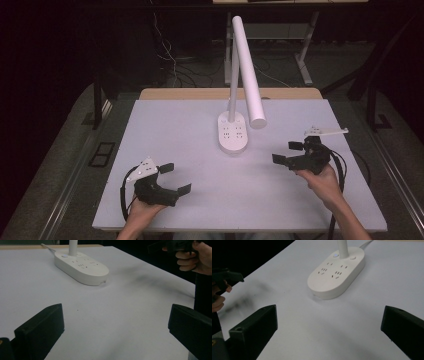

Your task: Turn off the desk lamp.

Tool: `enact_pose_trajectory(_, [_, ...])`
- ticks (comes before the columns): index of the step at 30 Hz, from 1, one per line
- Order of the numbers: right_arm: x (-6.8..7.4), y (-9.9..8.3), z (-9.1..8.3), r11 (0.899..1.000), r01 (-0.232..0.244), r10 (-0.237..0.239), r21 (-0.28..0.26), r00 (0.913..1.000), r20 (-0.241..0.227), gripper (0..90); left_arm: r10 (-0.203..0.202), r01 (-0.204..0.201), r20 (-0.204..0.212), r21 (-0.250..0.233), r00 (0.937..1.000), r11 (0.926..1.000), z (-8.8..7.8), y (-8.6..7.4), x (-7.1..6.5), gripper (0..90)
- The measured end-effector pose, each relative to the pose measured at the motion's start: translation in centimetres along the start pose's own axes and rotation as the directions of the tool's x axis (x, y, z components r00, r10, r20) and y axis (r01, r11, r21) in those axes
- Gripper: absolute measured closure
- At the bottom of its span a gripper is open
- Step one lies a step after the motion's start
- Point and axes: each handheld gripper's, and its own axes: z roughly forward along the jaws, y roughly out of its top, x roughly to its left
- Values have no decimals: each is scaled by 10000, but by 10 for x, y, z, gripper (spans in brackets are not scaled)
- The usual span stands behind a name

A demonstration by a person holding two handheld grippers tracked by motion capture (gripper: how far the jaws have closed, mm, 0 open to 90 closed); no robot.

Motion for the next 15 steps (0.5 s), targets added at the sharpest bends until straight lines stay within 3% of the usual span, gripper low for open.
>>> enact_pose_trajectory(15, [21, -48, -22, 9994, 34, -24, -353, 9996, 287, 7, -37, 38, -96, 58, 9999, 10000, 0, -1, 1, 0])
